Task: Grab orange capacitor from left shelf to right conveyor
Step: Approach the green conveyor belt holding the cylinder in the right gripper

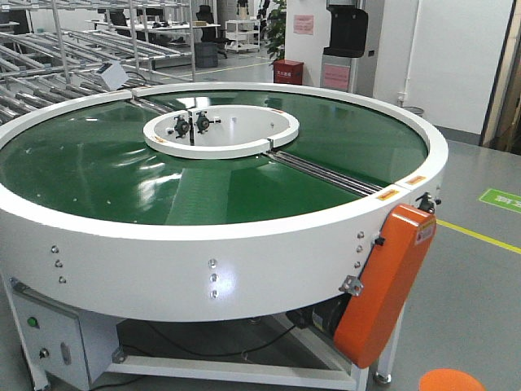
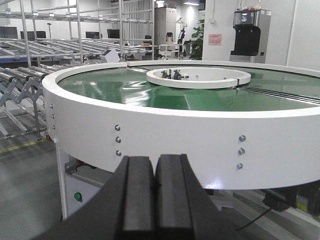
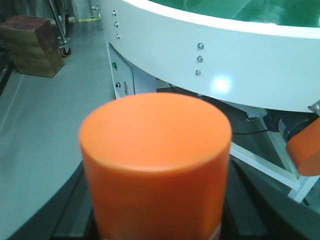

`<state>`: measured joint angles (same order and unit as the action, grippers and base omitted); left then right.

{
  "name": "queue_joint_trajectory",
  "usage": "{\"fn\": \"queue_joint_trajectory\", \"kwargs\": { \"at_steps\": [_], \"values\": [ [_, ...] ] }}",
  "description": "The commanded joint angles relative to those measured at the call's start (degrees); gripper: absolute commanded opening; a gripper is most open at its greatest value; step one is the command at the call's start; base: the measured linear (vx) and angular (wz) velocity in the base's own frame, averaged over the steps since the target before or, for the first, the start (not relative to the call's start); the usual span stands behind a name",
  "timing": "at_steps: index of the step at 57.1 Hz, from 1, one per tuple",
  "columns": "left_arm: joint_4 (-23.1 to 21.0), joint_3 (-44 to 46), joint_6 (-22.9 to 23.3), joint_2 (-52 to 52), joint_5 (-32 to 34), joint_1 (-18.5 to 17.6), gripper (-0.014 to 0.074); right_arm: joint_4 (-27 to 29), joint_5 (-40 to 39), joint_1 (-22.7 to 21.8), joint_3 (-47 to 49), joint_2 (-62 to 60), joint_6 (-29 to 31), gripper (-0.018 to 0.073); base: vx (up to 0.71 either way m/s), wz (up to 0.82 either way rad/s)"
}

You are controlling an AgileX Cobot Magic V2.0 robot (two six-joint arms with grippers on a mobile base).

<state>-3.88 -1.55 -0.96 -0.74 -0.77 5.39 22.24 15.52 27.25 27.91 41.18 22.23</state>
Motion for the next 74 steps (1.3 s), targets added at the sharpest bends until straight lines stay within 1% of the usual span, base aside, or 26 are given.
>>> {"fn": "queue_joint_trajectory", "kwargs": {
  "at_steps": [1, 74],
  "values": [
    [-0.41, -1.86, 0.37, -0.66, 4.65, -0.09, -0.0006, 0.34, -4.22, 0.11, 1.74, -0.39, 0.42, 0.0361, 0.28, 0.03],
    [-0.41, -1.86, 0.37, -0.66, 4.65, -0.09, -0.0006, 0.34, -4.22, 0.11, 1.74, -0.39, 0.42, 0.0361, 0.32, 0.02]
  ]
}}
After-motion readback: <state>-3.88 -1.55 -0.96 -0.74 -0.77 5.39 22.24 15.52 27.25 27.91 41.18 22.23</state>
